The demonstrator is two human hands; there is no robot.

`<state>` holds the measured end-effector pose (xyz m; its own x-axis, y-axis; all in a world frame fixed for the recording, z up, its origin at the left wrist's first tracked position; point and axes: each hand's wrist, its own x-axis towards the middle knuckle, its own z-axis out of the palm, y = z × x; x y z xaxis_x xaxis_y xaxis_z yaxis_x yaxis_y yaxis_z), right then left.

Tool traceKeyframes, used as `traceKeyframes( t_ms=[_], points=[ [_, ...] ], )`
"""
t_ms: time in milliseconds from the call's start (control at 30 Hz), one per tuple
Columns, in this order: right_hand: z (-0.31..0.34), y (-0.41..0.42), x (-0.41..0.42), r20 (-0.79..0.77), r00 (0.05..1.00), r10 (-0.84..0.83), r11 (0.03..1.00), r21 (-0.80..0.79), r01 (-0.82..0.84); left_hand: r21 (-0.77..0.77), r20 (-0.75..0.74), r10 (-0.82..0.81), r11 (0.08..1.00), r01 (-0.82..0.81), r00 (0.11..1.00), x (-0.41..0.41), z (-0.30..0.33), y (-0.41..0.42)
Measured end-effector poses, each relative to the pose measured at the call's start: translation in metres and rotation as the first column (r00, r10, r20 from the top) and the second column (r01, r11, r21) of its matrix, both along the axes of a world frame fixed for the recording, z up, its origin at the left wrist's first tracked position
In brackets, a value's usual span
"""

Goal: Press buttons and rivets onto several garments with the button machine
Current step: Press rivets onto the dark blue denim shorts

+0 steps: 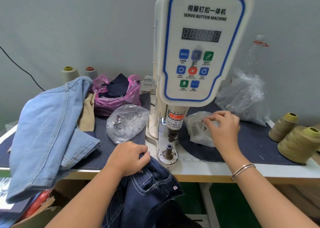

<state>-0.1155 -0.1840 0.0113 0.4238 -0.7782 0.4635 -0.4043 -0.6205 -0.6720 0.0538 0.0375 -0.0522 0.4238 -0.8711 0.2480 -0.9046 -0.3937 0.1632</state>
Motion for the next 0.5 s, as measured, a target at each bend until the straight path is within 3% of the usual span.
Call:
traceKeyframes(
  t_ms=[33,67,100,167,233,333,500],
  points=[
    [0.002,0.013,-0.001,0.109,0.993,0.053,0.968,0.239,-0.078,0.001,0.002,0.003,1.000,-0.003,1.000,0.000,0.000,0.000],
    [0.003,0.027,-0.001,0.226,0.970,0.090,0.855,0.482,-0.192,0.001,0.002,0.005,1.000,-0.005,1.000,0.000,0.000,0.000],
    [0.001,0.040,-0.001,0.308,0.946,0.101,0.678,0.675,-0.292,0.001,0.002,0.007,1.000,-0.007,1.000,0.000,0.001,0.001],
    [-0.006,0.061,0.000,0.360,0.924,0.125,0.349,0.856,-0.381,0.004,0.005,0.010,1.000,-0.010,1.000,-0.001,0.001,0.001],
    [-0.012,0.075,0.003,0.391,0.910,0.137,0.183,0.893,-0.411,0.000,0.005,0.011,1.000,-0.011,1.000,-0.001,0.001,0.000],
    [-0.014,0.085,0.011,0.460,0.885,0.067,0.022,0.886,-0.462,-0.012,0.002,0.002,1.000,-0.002,1.000,-0.001,0.002,0.001],
    [-0.011,0.089,0.014,0.486,0.874,-0.013,-0.093,0.870,-0.485,-0.010,0.006,-0.006,1.000,0.006,1.000,-0.001,0.001,0.001]
  ],
)
